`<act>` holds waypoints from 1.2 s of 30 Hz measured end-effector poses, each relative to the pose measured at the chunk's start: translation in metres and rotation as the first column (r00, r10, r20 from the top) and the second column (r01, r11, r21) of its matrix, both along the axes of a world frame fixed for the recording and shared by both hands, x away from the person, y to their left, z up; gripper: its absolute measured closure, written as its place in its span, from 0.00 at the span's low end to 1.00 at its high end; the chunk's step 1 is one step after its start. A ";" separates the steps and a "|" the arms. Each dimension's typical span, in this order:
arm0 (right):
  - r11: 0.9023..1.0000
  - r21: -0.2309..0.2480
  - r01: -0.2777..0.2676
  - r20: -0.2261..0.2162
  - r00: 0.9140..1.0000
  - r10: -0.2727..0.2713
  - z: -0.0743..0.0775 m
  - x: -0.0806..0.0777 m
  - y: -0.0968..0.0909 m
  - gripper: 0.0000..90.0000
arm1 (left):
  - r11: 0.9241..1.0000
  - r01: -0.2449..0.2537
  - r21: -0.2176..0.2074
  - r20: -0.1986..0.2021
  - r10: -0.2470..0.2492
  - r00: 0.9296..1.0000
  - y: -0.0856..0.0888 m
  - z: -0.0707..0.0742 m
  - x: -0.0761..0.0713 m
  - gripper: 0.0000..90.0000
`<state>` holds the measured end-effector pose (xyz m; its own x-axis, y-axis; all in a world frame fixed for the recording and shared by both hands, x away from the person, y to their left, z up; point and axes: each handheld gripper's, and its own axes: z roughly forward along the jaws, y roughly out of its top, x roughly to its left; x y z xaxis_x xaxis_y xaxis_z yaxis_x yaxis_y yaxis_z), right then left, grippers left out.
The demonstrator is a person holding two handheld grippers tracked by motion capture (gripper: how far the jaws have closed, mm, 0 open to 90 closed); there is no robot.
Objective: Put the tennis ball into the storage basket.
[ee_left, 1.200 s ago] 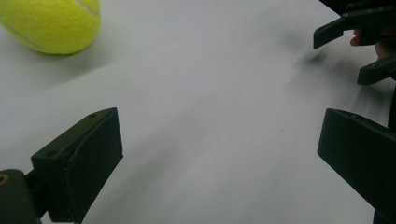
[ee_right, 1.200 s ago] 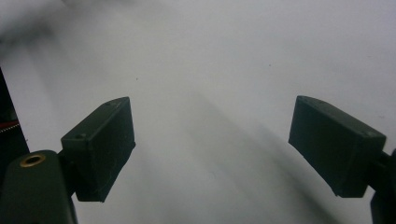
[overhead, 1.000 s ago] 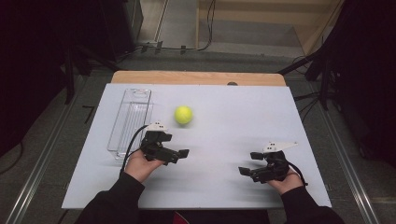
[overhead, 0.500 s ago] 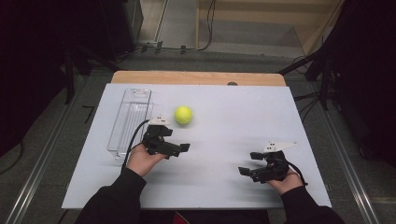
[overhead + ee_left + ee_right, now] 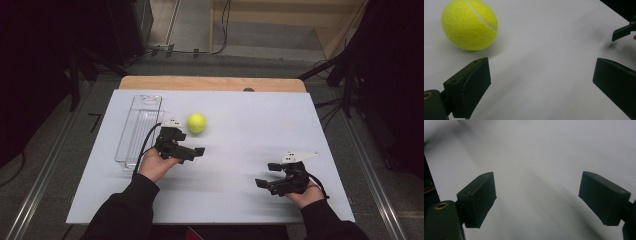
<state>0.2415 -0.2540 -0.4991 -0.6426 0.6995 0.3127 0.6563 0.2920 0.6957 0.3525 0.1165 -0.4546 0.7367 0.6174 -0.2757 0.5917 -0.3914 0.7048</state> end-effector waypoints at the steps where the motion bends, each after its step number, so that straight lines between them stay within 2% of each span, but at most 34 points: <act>1: 1.000 -0.003 -0.001 0.000 1.000 0.001 0.000 0.000 0.000 0.14 | 1.000 -0.002 0.004 0.000 0.002 1.000 -0.001 0.001 0.001 0.02; 22: 1.000 -0.002 -0.005 -0.001 1.000 0.005 0.000 0.000 0.000 0.14 | 0.999 0.000 0.039 0.015 -0.001 1.000 -0.017 0.005 0.030 0.02; 36: 1.000 0.001 -0.008 -0.001 1.000 0.008 0.000 0.000 0.000 0.14 | 0.998 -0.031 0.050 0.028 0.029 0.999 -0.021 0.004 0.051 0.02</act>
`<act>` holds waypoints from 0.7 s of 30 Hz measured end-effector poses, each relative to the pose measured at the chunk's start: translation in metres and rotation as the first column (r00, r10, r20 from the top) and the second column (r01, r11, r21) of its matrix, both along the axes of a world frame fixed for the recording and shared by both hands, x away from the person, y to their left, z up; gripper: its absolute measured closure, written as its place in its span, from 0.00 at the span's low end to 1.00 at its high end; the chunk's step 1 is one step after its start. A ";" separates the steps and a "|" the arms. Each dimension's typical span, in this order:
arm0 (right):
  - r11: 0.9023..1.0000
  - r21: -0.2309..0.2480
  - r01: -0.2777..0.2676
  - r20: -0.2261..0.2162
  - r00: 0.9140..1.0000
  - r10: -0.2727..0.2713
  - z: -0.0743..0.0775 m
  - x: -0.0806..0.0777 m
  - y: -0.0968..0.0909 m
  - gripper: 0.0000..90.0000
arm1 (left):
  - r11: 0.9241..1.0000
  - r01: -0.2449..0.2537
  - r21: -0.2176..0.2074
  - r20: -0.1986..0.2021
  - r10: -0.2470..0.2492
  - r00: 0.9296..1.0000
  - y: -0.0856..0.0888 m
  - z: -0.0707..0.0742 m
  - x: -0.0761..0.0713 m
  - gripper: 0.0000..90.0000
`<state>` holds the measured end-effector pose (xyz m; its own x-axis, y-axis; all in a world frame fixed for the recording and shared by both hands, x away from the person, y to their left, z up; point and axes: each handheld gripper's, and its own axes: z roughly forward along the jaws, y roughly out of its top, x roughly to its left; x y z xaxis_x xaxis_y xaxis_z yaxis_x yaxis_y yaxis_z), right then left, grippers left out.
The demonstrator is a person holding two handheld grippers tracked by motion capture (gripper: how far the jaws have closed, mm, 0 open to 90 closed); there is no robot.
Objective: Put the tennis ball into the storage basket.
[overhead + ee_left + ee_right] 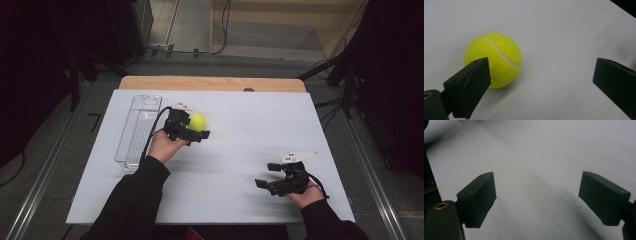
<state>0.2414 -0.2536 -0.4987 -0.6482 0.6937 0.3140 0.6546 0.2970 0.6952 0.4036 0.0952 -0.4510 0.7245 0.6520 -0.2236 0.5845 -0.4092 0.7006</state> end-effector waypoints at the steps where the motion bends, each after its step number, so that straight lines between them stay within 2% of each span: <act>1: 1.000 -0.001 0.000 0.001 1.000 0.000 0.000 0.000 0.000 0.14 | 1.000 -0.005 0.004 0.004 0.005 1.000 -0.001 0.000 0.002 0.02; 6: 1.000 0.000 -0.001 0.002 1.000 0.001 0.000 0.000 0.000 0.14 | 1.000 -0.019 0.008 0.004 0.019 1.000 -0.002 0.001 0.010 0.02; 8: 1.000 0.000 -0.001 0.002 1.000 0.001 0.000 0.000 0.000 0.14 | 0.999 -0.033 -0.004 0.007 0.033 0.999 -0.002 0.000 0.013 0.02; 10: 1.000 0.001 -0.001 0.003 1.000 0.001 0.000 0.000 0.000 0.14 | 0.999 -0.035 0.003 -0.003 0.035 0.999 -0.003 -0.001 0.016 0.02; 15: 1.000 0.003 -0.001 0.003 1.000 0.001 0.000 0.000 0.000 0.14 | 0.999 -0.043 0.020 0.005 0.043 0.999 -0.005 0.003 0.024 0.02; 21: 1.000 0.003 -0.003 0.001 1.000 0.003 0.000 0.000 0.000 0.14 | 0.998 -0.066 0.013 0.001 0.066 0.998 -0.004 0.005 0.034 0.02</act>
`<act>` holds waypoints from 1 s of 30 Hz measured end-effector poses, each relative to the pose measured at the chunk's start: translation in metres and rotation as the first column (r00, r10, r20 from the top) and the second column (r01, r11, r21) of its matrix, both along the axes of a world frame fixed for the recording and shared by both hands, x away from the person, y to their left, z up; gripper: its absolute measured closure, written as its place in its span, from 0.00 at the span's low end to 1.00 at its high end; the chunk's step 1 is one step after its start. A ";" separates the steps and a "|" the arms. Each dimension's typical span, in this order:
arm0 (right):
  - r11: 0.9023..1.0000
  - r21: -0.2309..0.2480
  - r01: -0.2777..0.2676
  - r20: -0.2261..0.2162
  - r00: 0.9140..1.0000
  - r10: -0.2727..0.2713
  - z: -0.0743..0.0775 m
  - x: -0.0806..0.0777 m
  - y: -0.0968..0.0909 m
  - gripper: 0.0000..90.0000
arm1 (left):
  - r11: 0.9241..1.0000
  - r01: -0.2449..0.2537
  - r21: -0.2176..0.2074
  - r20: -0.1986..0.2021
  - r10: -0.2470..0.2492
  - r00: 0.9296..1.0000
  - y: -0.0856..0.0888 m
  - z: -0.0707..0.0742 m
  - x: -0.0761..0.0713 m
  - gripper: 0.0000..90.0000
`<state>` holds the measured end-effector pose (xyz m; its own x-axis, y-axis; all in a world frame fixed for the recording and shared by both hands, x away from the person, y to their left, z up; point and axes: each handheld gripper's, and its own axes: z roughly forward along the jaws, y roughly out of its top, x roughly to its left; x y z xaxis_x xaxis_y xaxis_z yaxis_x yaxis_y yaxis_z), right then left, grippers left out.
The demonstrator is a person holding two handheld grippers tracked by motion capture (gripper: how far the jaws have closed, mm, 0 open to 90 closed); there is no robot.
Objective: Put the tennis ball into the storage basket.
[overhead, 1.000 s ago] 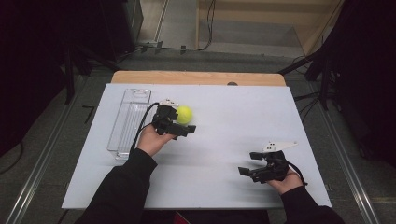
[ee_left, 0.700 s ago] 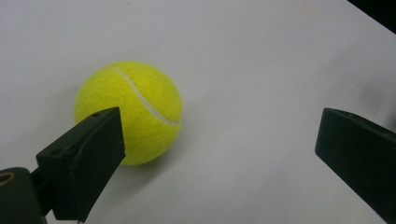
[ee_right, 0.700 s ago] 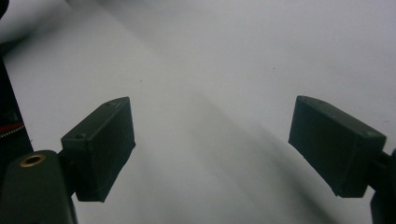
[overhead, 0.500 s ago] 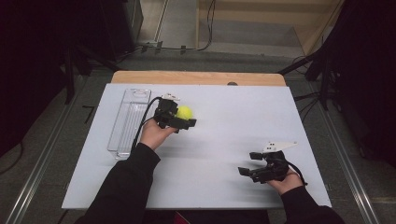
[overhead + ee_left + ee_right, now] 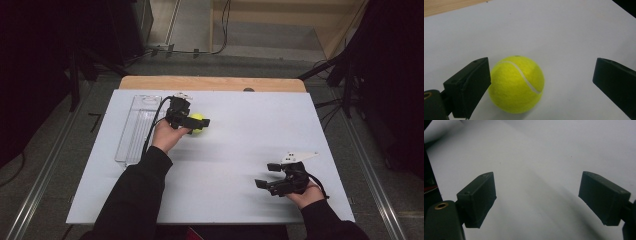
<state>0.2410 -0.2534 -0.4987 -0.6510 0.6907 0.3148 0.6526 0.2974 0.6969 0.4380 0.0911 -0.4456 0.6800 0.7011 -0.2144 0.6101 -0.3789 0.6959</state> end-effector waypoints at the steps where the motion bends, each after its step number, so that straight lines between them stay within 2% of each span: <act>1: 1.000 -0.001 -0.001 0.001 1.000 0.001 0.000 0.000 0.000 0.14 | 1.000 -0.005 -0.003 0.001 0.005 1.000 0.000 0.000 0.002 0.02; 3: 1.000 -0.002 -0.001 0.000 1.000 0.001 0.000 0.000 0.000 0.14 | 1.000 -0.024 -0.013 0.021 0.024 0.999 0.001 0.002 0.004 0.03; 5: 1.000 0.002 0.000 0.000 1.000 0.000 0.000 0.000 0.000 0.14 | 0.999 -0.029 -0.025 0.009 0.029 1.000 0.002 0.002 0.008 0.05; 8: 1.000 0.001 0.000 0.000 1.000 0.000 0.000 0.000 0.000 0.14 | 1.000 -0.025 0.005 0.016 0.025 1.000 0.000 0.002 0.012 0.05; 11: 1.000 0.003 -0.002 0.000 1.000 0.002 0.000 0.000 0.000 0.14 | 0.999 -0.033 0.002 0.013 0.033 0.999 -0.002 0.001 0.016 0.05; 14: 1.000 0.003 -0.003 0.001 1.000 0.003 0.000 0.000 0.000 0.14 | 0.999 -0.041 0.019 0.031 0.041 0.999 -0.004 0.001 0.018 0.05; 25: 1.000 0.004 -0.003 0.000 1.000 0.003 0.000 -0.001 0.000 0.14 | 0.999 -0.037 0.040 0.002 0.037 0.999 -0.006 -0.008 0.021 0.05; 30: 1.000 0.002 -0.004 0.001 1.000 0.004 0.000 -0.001 0.000 0.14 | 0.999 -0.034 0.028 -0.003 0.034 0.999 -0.006 -0.014 0.021 0.05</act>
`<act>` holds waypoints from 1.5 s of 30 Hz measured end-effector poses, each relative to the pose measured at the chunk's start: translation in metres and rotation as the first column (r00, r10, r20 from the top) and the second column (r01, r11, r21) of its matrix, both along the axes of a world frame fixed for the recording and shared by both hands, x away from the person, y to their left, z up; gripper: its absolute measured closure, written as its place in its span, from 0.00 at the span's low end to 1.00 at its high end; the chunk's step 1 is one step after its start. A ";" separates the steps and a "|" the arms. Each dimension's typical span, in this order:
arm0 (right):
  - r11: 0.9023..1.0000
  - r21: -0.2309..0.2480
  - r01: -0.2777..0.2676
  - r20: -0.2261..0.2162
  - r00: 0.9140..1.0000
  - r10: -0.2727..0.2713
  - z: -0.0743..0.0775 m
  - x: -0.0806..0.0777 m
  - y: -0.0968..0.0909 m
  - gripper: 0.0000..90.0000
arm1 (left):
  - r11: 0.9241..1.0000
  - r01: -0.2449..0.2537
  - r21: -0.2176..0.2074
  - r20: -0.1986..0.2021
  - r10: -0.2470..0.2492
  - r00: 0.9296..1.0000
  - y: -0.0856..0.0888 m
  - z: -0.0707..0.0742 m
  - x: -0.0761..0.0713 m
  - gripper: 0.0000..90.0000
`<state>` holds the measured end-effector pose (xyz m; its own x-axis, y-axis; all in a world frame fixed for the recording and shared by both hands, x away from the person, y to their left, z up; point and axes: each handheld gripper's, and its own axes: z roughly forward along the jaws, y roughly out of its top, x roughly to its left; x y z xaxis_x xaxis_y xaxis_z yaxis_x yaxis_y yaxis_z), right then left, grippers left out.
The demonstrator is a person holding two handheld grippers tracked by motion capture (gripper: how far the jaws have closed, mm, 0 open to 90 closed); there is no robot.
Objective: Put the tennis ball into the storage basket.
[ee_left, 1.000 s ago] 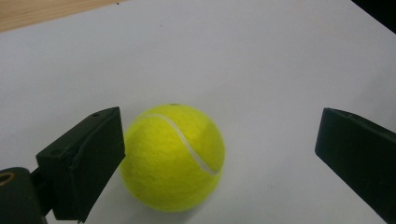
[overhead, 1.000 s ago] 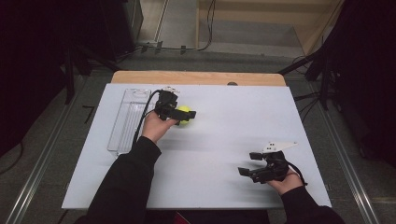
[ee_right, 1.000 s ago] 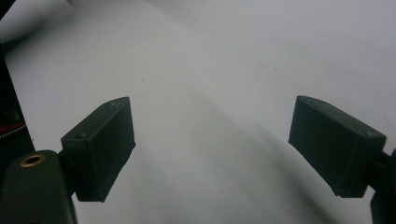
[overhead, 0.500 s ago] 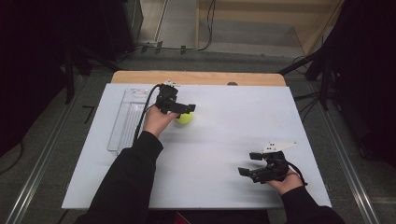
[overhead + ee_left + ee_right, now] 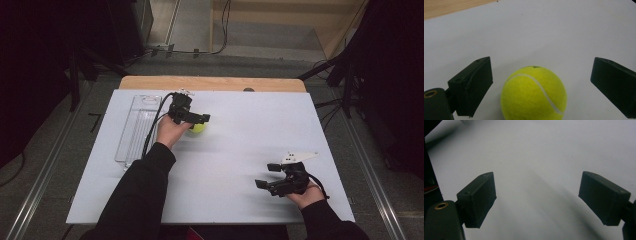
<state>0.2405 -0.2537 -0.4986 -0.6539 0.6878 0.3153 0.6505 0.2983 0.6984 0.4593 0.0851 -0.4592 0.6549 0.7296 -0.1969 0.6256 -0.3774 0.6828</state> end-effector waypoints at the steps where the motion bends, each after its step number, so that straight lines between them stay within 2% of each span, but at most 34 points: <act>1: 1.000 0.000 0.000 0.000 1.000 0.000 0.000 0.000 0.000 0.14 | 1.000 -0.001 0.000 -0.005 0.001 1.000 0.000 -0.001 0.000 0.05; 10: 1.000 -0.001 0.001 -0.001 1.000 -0.001 0.000 0.000 0.000 0.14 | 1.000 0.001 0.014 -0.029 0.000 1.000 -0.002 -0.008 0.000 0.05; 14: 1.000 -0.002 0.001 -0.001 1.000 -0.001 0.000 0.000 0.000 0.14 | 1.000 -0.004 0.000 -0.030 0.004 1.000 -0.001 -0.013 -0.001 0.05; 28: 1.000 -0.006 -0.001 -0.002 1.000 0.001 0.000 0.000 0.000 0.14 | 0.999 -0.006 0.047 -0.041 0.008 0.999 -0.003 -0.029 -0.004 0.06; 35: 1.000 -0.006 0.000 -0.001 1.000 0.000 0.000 0.000 0.000 0.14 | 0.999 -0.005 0.050 -0.049 0.007 0.999 -0.005 -0.035 -0.004 0.06; 37: 1.000 -0.002 0.001 -0.001 1.000 -0.001 0.000 0.000 0.000 0.14 | 0.998 -0.003 0.062 -0.050 0.006 0.999 -0.005 -0.036 -0.003 0.06; 39: 1.000 -0.002 0.001 -0.001 1.000 -0.001 0.000 0.000 0.000 0.14 | 0.998 -0.009 0.063 -0.039 0.012 0.999 -0.004 -0.037 -0.004 0.09; 41: 1.000 -0.003 0.001 0.000 1.000 -0.001 0.000 0.000 0.000 0.14 | 0.998 -0.025 0.056 0.001 0.025 1.000 -0.003 -0.037 -0.007 0.18; 43: 1.000 -0.002 0.001 0.000 1.000 -0.001 0.000 0.000 0.000 0.14 | 0.998 -0.020 0.068 -0.008 0.020 1.000 -0.001 -0.038 -0.007 0.24; 45: 1.000 -0.003 0.001 0.001 1.000 -0.001 0.000 0.000 0.000 0.14 | 0.998 -0.017 0.059 -0.011 0.017 1.000 -0.001 -0.039 -0.008 0.28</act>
<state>0.2401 -0.2540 -0.4988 -0.6533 0.6894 0.3128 0.6502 0.2993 0.6983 0.4514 0.0842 -0.4983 0.6405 0.7511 -0.1602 0.6396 -0.4062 0.6526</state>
